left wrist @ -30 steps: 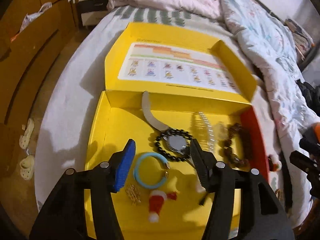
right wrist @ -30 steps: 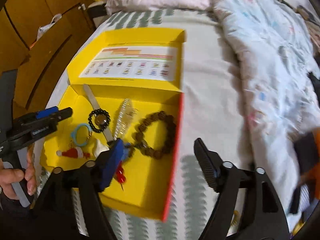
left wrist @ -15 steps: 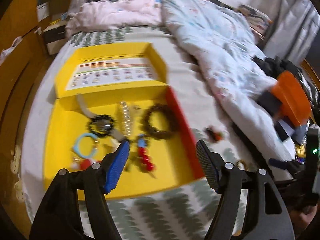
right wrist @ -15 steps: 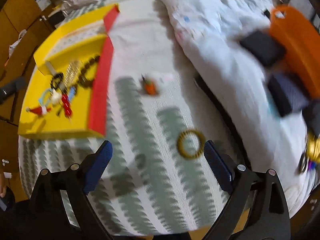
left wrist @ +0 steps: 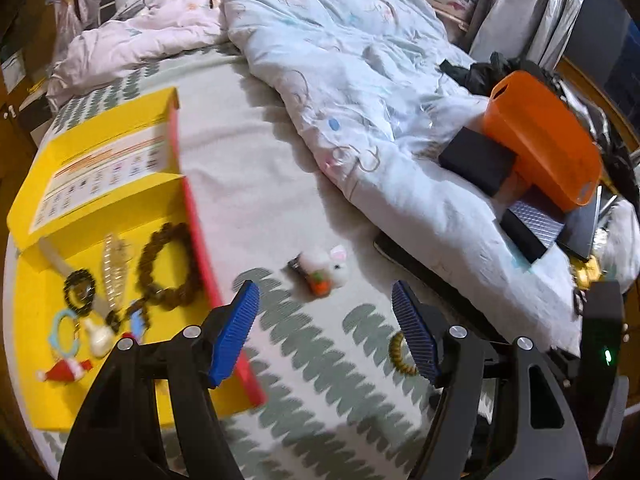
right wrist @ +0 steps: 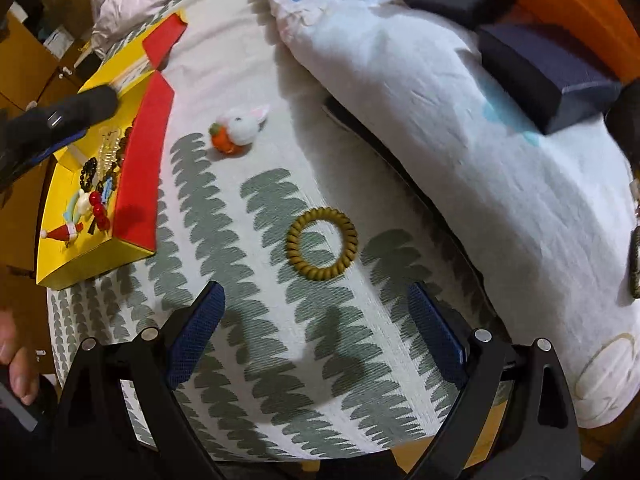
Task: Organize jewelry
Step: 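Open both grippers and move them out of the box toward the bunny clip and hair tie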
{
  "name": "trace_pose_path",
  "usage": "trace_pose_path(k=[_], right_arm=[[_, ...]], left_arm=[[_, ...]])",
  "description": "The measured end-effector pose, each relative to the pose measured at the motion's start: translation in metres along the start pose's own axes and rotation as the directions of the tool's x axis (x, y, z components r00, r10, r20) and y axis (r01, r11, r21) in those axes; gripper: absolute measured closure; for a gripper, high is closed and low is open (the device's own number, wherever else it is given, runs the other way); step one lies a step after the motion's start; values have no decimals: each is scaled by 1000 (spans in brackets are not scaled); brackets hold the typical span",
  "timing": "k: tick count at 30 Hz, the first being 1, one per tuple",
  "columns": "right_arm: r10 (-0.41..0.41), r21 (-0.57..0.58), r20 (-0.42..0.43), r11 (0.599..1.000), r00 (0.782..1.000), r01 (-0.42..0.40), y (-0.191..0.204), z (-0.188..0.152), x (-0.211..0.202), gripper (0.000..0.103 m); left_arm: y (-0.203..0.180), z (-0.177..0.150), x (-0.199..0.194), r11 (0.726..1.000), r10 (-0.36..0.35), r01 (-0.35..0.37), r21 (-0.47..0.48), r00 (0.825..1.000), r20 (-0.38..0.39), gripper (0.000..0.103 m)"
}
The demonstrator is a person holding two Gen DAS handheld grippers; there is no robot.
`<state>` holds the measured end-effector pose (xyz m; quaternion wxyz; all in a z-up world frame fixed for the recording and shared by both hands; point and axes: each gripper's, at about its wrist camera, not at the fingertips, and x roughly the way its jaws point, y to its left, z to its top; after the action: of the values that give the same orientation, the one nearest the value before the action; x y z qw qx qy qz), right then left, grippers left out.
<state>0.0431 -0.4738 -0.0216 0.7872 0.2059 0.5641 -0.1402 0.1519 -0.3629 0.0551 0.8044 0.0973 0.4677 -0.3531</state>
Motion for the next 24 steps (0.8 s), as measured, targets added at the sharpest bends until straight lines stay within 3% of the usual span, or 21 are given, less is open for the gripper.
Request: trace_pose_path(k=[8, 12, 15, 24], right_arm=[[22, -7, -26, 1000, 999, -22, -4, 6, 22, 10], [51, 5, -36, 999, 998, -51, -5, 11, 33, 10], [33, 2, -28, 999, 999, -33, -5, 15, 38, 10], [-12, -6, -42, 1000, 999, 12, -6, 25, 55, 11]], left_arm=[[-6, 4, 60, 999, -24, 21, -31, 994, -104, 34], [-3, 5, 76, 999, 18, -23, -35, 992, -126, 34], [3, 6, 87, 996, 62, -69, -47, 987, -146, 34], [7, 0, 107, 997, 51, -60, -39, 979, -196, 34]])
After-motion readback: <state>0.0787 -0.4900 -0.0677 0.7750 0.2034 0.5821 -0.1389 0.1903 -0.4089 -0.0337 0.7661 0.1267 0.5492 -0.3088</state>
